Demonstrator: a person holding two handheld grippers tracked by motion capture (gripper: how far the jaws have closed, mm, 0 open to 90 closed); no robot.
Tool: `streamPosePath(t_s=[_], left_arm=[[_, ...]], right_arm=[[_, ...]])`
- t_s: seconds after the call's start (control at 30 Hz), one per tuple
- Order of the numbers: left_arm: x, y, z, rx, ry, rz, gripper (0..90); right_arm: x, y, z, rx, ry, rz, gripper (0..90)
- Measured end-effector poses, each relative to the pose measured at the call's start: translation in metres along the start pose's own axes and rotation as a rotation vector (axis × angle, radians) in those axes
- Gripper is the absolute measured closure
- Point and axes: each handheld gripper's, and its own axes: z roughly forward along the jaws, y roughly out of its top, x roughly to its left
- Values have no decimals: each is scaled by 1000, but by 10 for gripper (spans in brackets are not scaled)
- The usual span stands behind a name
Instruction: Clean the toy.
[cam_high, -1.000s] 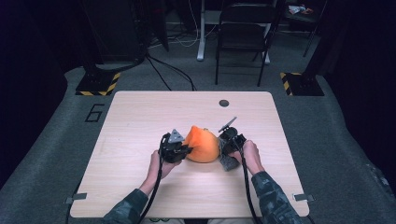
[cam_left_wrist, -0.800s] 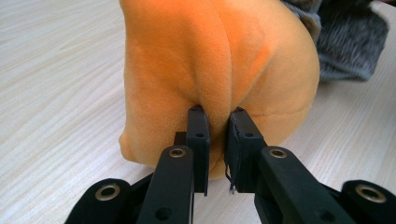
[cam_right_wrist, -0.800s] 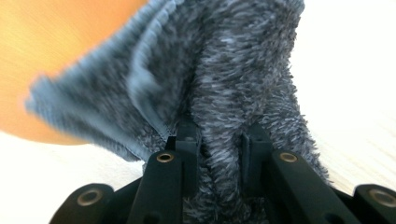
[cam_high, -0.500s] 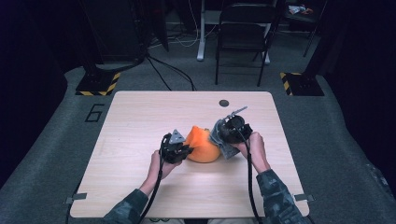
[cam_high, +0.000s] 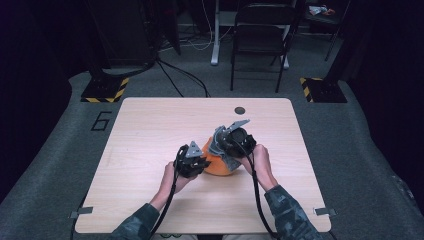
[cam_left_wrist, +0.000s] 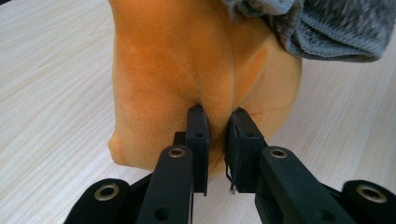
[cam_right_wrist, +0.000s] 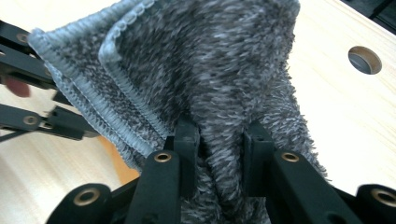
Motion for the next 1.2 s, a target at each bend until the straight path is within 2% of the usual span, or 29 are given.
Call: streamPosePath(t_s=[0.03, 0.07, 0.13, 0.23, 0.3, 0.37, 0.4, 0.5, 0.8, 0.9, 0.93, 1.0, 1.2], left_arm=[[0, 0, 0, -4, 0, -3, 802], [0, 0, 0, -5, -1, -5, 802], [0, 0, 1, -6, -3, -6, 802], [2, -1, 0, 1, -3, 0, 801], [3, -1, 1, -4, -6, -10, 801], [4, -2, 1, -4, -4, -11, 801], [5, -2, 1, -4, -7, -16, 800], [6, -3, 1, -11, -8, -29, 800], [8, -4, 2, -12, -6, -36, 799], [8, -4, 1, -10, -6, -38, 799], [8, -4, 2, -11, -5, -39, 799], [8, -4, 2, -15, -9, -42, 799], [9, -4, 2, -11, -6, -42, 799]], right_arm=[[0, 0, 1, 7, -4, 3, 722], [-2, 0, 2, 4, -6, -14, 722], [-4, -1, 2, 11, 0, -3, 723], [-10, -4, 3, 62, 9, 22, 723], [-15, -6, 4, 87, 14, 22, 723], [-17, -8, 5, 104, 9, 49, 724], [-19, -9, 6, 121, 13, 43, 724], [-25, -14, 10, 164, 14, 69, 726], [-37, -26, 24, 249, 20, 100, 728], [-40, -32, 32, 287, 15, 131, 727], [-43, -35, 35, 302, 9, 121, 727], [-43, -39, 42, 319, 11, 136, 728], [-42, -53, 66, 378, 4, 137, 727]])
